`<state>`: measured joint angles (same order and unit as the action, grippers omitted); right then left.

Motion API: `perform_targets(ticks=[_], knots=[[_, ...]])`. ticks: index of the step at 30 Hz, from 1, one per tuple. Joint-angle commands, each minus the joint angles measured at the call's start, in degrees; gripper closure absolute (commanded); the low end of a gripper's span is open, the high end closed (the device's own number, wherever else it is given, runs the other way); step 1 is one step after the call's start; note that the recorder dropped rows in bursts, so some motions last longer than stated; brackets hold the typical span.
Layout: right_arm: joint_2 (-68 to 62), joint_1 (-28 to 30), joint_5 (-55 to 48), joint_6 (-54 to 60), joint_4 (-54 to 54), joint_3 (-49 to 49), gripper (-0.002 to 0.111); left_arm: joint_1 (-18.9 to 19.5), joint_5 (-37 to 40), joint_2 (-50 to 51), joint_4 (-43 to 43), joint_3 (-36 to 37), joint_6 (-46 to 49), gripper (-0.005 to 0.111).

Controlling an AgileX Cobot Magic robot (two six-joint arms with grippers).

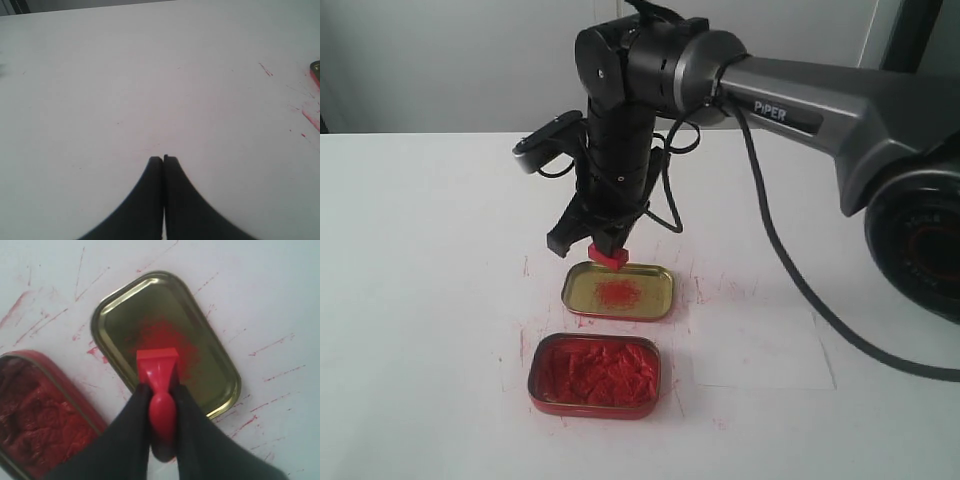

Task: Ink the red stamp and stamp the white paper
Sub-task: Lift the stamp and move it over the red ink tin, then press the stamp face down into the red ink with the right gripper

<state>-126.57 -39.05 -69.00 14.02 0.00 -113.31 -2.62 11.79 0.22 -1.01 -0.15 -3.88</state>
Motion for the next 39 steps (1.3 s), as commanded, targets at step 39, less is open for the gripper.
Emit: perform_targets(ticks=[39], knots=[[5.88,-10.31,18.04,5.10,0.65,30.83,0.108,0.15,-0.21,-0.22,0.08,0.15,-0.14,0.107]])
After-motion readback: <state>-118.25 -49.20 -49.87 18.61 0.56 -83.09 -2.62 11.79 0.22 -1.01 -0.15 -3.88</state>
